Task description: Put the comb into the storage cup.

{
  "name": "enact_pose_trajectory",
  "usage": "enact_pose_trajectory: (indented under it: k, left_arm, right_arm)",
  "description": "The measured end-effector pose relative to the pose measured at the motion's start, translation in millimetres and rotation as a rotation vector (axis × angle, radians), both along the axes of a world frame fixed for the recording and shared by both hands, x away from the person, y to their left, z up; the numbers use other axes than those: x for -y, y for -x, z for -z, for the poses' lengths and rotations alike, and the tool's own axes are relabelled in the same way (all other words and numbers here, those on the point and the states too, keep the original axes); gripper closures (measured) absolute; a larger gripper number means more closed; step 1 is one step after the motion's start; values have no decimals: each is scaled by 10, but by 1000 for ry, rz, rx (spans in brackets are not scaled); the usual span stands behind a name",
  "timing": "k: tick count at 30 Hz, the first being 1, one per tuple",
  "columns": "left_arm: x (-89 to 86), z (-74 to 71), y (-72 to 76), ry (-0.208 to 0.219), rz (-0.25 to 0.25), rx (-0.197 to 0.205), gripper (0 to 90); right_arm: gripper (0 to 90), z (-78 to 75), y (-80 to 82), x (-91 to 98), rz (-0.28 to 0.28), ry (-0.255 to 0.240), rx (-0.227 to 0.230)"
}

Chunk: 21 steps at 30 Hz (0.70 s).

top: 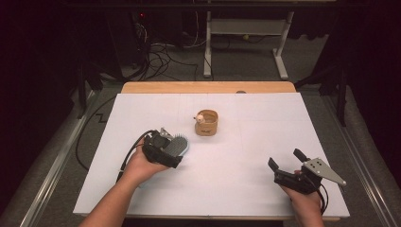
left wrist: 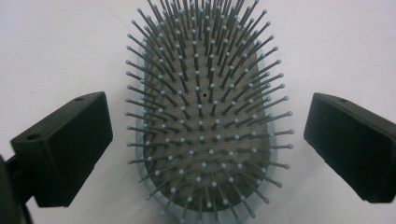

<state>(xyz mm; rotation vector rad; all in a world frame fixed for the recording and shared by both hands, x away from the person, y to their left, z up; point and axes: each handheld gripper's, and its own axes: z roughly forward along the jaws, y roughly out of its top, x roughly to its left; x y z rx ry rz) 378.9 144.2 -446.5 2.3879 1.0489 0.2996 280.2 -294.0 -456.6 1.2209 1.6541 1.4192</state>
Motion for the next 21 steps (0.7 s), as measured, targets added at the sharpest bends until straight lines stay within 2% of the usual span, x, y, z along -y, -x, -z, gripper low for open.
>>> enact_pose_trajectory:
  k: [4,6,12,15,21]
  left_arm:
    - [39,31,-20,-31,3,-16,28]
    - [58,45,-20,-58,7,-5,30]
    - [62,92,-56,-90,2,-50,32]
    - [55,113,-75,-95,1,-76,36]
    - [59,104,-84,-93,3,-94,56]
  right_arm:
    - [3,1,0,2,0,-1,-1]
    - [3,0,1,2,0,-1,1]
    - [3,3,-2,-1,-1,-3,-4]
    - [4,6,-1,1,0,-4,-5]
    - [3,7,-1,4,1,-8,-5]
